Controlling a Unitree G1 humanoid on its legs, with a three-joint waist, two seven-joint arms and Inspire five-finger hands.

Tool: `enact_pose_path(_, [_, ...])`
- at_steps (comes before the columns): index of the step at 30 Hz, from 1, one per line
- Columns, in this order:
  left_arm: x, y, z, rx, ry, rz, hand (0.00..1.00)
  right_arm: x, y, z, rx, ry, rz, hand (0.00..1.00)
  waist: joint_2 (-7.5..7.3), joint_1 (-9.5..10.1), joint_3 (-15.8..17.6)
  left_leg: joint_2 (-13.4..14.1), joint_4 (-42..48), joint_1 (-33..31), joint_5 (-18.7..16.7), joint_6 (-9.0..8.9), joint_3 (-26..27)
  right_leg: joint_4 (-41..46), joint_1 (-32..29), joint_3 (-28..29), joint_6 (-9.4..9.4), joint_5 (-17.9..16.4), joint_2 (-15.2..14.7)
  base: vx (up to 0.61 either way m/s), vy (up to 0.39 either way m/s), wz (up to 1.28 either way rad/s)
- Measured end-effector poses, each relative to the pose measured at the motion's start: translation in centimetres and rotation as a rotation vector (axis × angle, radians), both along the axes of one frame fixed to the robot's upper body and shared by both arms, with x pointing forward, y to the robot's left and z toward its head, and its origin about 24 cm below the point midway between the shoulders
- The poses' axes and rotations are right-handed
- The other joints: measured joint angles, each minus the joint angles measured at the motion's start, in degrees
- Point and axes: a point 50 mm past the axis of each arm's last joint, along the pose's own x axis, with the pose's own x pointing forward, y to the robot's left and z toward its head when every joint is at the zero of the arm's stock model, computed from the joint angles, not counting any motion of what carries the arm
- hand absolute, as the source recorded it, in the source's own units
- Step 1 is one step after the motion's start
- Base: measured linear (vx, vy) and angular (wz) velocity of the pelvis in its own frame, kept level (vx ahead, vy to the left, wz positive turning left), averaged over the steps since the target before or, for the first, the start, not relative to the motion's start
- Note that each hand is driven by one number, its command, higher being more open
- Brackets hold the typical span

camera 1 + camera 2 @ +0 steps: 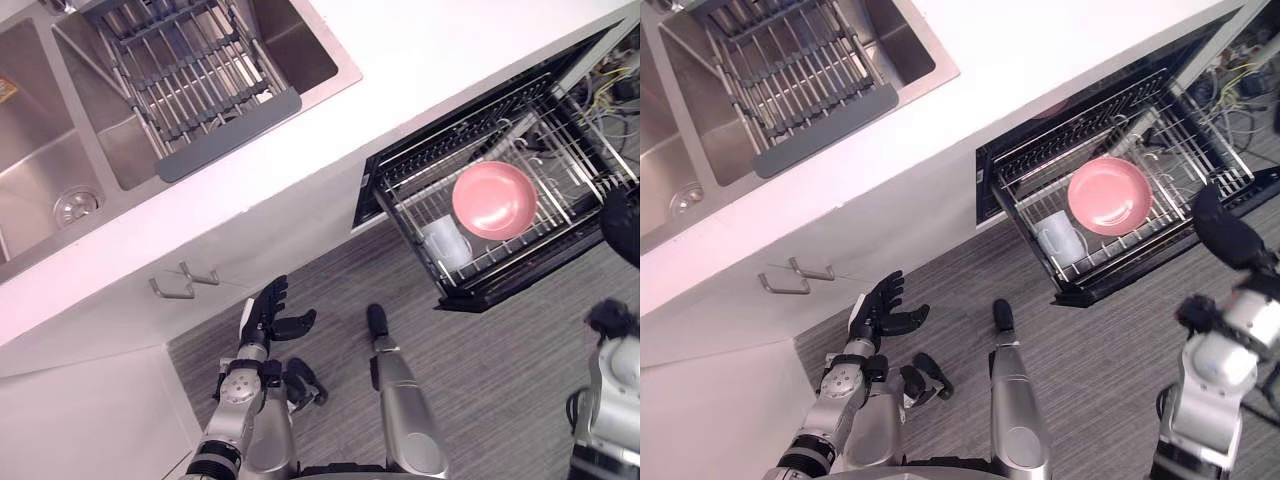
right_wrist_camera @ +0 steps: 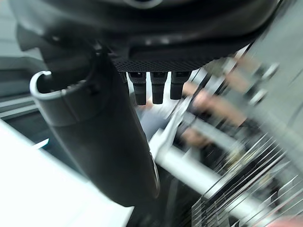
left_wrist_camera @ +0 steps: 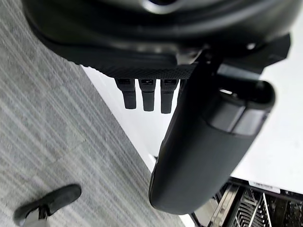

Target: Walk over to the sink, pick up the cup, carry it to the dishwasher, place the cup inside the dishwasher, then close the dishwasher door

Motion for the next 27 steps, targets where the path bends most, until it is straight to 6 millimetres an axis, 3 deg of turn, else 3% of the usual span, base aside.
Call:
enact_pose_path(4, [-0.2,0.2,-0.1,0.0,0.008,0.011,0.9,-2.1,-0.9,-7.1,0.325,0.108,-0.03,0.9,-0.54,-0.51,-0.4,-0.1,0.0,0.8,-0.1,-0.14,0.2,1.5,0.1,0.0,-0.05,-1.0,-0.1,0.01,-0.023,0.0])
enact_pose_path(7, [-0.4,0.7,-0.3,0.009,0.013,0.021,0.9,-3.0,-0.4,-12.2,0.568,0.171,-0.045,0.9,-0.5,-0.53,-0.4,-0.4,-0.2,1.0,-0.3,-0.46,0.0,2.9,-0.4,0.0,-0.67,-1.9,-0.3,-0.01,-0.057,0.02])
enact_pose_path(9, [-0.4,1.0,-0.3,0.016,0.014,0.021,0.9,-2.5,0.3,-13.8,0.67,0.178,-0.022,0.9,-0.43,-0.53,-0.4,-0.8,-0.4,-0.1,-0.3,-0.34,0.1,3.5,-1.9,-0.2,-0.79,-2.0,-0.7,-0.02,-0.045,0.02])
enact_pose_path(11, [-0.4,1.1,-0.3,0.021,0.015,0.022,0.9,-1.2,0.9,-14.0,0.7,0.167,0.022,0.9,-0.38,-0.49,-0.3,-1.1,-0.6,-1.3,-0.3,0.0,0.1,3.6,-3.1,-1.1,-1.03,-1.8,-1.3,-0.03,-0.039,0.01])
enact_pose_path(14, [-0.3,1.0,-0.1,0.021,0.009,0.018,0.9,2.6,1.5,-12.3,0.661,0.128,0.139,0.9,0.33,-0.14,0.2,-1.6,-1.5,-3.2,0.6,0.2,-0.8,3.0,-4.4,-3.6,-1.5,-1.2,-2.6,0.0,-0.042,0.2])
enact_pose_path(16, [0.3,1.0,0.4,0.022,-0.015,0.012,0.9,6.0,1.7,-9.5,0.578,0.087,0.245,0.9,1.09,0.62,0.6,-2.1,-2.1,-5.0,1.9,-0.13,-2.0,3.0,-5.5,-4.8,-1.35,-1.0,-3.3,0.04,-0.06,0.39])
enact_pose_path(17, [0.9,0.8,1.0,0.021,-0.043,0.006,0.9,6.7,1.3,-8.7,0.524,0.115,0.248,0.9,1.55,1.56,0.9,-2.3,-2.4,-6.2,2.9,0.35,-3.0,3.0,-6.4,-5.7,-1.13,-0.7,-3.7,0.04,-0.066,0.42])
enact_pose_path(18, [1.1,0.9,1.3,0.02,-0.057,0.01,0.9,6.7,1.1,-8.7,0.516,0.121,0.247,0.9,1.74,1.64,1.1,-2.4,-2.5,-7.0,3.3,0.4,-3.7,3.0,-6.7,-6.3,-1.15,-0.7,-3.9,0.04,-0.074,0.47])
enact_pose_path(21, [1.6,1.6,2.0,0.029,-0.085,0.028,0.9,9.1,1.5,-6.2,0.465,0.076,0.294,0.9,2.21,1.75,1.5,-3.3,-3.6,-8.5,4.6,0.43,-5.2,3.2,-7.6,-7.7,-1.2,-0.7,-4.7,0.01,-0.068,0.33])
enact_pose_path(27, [2.2,1.5,3.0,0.007,-0.134,0.041,0.9,15.1,3.1,1.3,0.313,0.001,0.432,0.9,3.67,3.35,2.2,-4.5,-5.2,-11.5,6.7,0.26,-8.4,3.1,-8.9,-10.8,-1.89,-0.4,-6.0,-0.05,-0.071,0.28])
